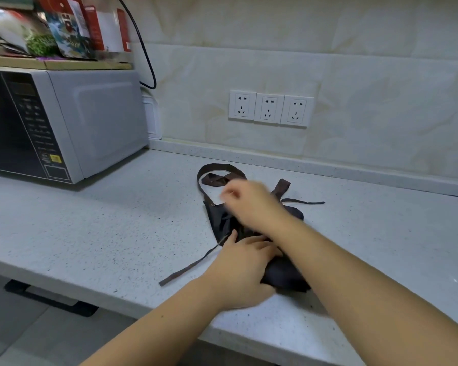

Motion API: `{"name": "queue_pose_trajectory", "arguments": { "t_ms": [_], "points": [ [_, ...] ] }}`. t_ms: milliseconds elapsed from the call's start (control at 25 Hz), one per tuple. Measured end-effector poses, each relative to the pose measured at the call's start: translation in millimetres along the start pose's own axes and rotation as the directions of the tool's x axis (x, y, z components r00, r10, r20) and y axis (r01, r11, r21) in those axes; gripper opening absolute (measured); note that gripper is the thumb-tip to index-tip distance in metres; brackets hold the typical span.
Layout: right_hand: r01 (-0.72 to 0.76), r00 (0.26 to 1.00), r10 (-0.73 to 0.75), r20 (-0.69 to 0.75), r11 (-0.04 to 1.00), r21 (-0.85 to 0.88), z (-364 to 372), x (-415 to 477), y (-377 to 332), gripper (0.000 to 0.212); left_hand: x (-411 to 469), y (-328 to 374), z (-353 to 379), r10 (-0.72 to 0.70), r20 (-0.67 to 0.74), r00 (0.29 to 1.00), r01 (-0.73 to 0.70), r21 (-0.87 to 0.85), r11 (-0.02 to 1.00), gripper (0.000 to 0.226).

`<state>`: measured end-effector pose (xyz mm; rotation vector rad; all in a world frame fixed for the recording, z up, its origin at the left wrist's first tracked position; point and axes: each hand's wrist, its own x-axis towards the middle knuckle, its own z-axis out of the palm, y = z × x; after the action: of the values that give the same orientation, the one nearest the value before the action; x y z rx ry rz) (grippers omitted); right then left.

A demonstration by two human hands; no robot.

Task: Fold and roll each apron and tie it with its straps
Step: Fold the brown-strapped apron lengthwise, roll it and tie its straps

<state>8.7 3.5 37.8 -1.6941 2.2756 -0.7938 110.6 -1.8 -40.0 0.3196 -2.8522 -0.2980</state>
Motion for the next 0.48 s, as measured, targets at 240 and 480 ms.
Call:
{"name": "queue_pose_trajectory", "arguments": {
  "t_ms": [240, 480],
  "points": [
    [-0.545, 0.829, 0.547, -0.112, 0.749, -0.377, -32, 11, 112, 0.016, -3, 3, 1, -0.108, 0.019, 0.994, 0.110, -0.115, 0.987, 0.055],
    [-0.464, 0.885, 0.437, -0.158, 0.849, -0.253, -11, 5, 122, 0.019, 2, 6, -5, -0.092, 0.093, 0.991, 0.098, -0.055, 0.994, 0.066]
  ]
}}
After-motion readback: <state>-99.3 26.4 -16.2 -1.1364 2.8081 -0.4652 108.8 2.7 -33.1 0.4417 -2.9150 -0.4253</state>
